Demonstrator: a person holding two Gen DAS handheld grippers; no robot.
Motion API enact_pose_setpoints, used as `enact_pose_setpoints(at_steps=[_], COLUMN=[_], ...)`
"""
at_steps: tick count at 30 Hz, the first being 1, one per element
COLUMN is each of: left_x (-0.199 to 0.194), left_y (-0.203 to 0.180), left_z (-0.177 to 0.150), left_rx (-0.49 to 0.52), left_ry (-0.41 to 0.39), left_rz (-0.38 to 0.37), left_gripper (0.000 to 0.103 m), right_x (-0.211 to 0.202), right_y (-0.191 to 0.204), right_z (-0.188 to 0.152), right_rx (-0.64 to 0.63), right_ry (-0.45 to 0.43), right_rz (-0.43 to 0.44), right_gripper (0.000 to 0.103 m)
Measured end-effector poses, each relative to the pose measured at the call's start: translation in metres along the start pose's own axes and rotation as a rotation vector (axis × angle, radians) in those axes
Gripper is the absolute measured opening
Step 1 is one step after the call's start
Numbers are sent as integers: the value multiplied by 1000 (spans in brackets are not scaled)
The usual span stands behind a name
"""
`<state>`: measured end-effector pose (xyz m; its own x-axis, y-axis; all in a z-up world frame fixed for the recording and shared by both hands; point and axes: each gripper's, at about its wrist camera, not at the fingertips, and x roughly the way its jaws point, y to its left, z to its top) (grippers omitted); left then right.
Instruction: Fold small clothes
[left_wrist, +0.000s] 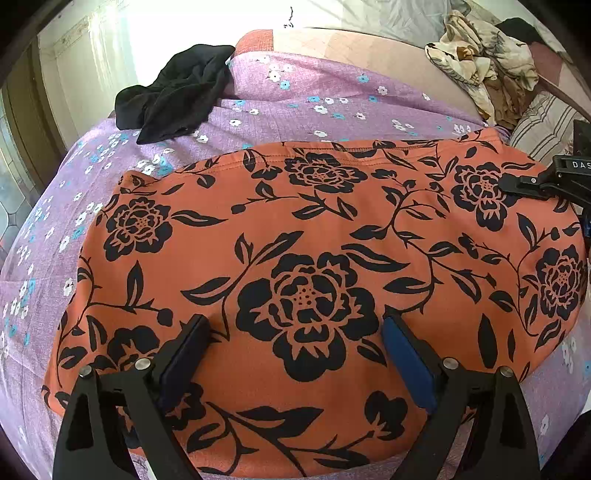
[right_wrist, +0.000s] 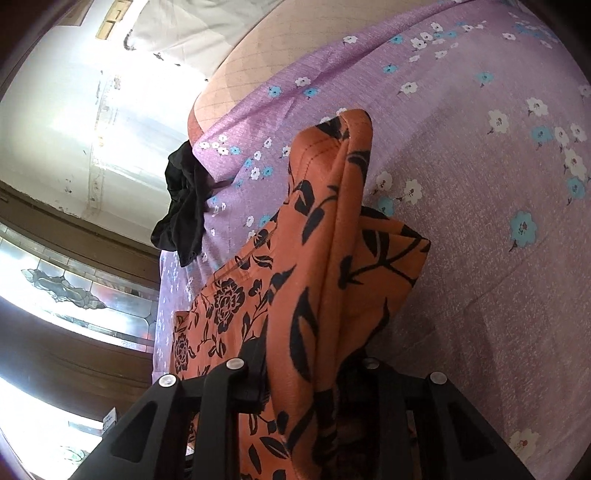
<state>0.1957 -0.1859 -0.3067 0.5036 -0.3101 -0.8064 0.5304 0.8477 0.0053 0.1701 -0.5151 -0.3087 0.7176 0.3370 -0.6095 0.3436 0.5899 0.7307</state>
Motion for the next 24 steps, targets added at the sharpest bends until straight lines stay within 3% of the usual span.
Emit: enact_pose_setpoints(at_steps=[14,19,24], left_x=[-2,-18,-31], left_y=[4,37,96], left_z=[2,13,21], left_rx=[-19,-135,-278], left_ry=[14,-23,-42], left_rz=[-12,-11,89], left_gripper=[94,94,94], right_x=[8,-1,-14], right_y=[-28,-14,37], right_z=[1,-6,-25], right_rx=[142,103,47], right_ry=[48,17,-12], right_rz=[-7,24,103], right_gripper=[32,30,28])
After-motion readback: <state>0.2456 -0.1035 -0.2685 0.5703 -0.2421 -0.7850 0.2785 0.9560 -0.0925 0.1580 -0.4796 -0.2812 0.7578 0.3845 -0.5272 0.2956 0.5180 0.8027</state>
